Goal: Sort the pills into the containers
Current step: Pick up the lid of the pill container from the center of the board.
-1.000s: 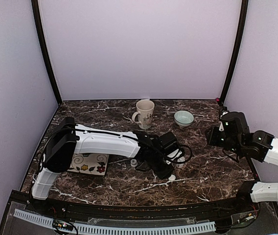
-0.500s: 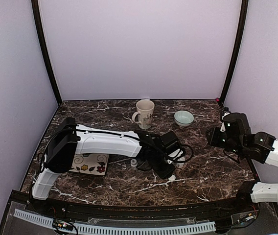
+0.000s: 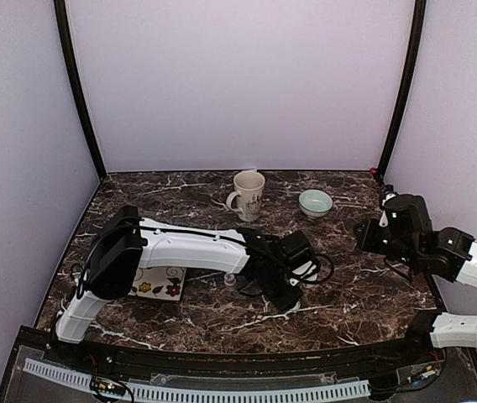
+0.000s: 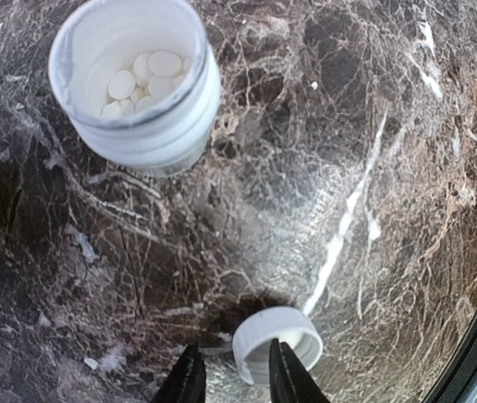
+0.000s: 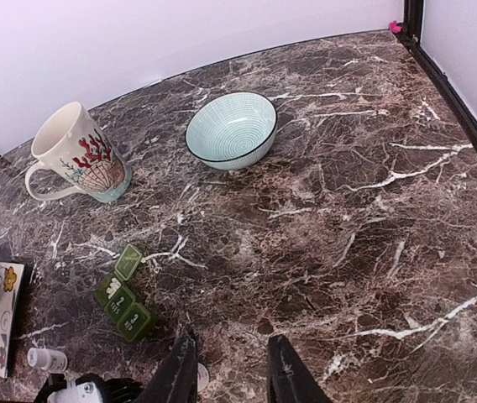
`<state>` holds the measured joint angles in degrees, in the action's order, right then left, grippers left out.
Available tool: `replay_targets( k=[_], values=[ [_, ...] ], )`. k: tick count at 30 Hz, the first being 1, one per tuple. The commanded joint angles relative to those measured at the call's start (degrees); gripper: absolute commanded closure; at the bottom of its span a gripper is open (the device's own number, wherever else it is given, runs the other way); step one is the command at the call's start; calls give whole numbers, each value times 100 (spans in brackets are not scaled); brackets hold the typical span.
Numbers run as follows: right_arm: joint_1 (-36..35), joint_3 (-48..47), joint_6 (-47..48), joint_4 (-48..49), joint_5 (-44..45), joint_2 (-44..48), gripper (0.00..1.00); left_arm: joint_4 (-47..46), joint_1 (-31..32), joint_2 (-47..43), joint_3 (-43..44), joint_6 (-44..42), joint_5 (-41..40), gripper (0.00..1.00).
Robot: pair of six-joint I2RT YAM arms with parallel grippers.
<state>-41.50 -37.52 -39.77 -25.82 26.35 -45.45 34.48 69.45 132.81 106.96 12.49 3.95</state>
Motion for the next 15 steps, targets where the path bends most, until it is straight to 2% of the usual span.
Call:
replay_targets(
  k=[1,5,11,15],
  values=[
    [27,60,-90,45,-19,84,73,200,42,13,158,1,-36,73],
    [30,54,-84,25,-24,98,73,232,42,87,243,-16,-19,75],
    [27,31,-96,-5,-25,75,73,268,51,193,255,-60,120,88],
    [27,9,-92,-40,-13,56,73,268,59,235,160,-55,281,92]
  ],
)
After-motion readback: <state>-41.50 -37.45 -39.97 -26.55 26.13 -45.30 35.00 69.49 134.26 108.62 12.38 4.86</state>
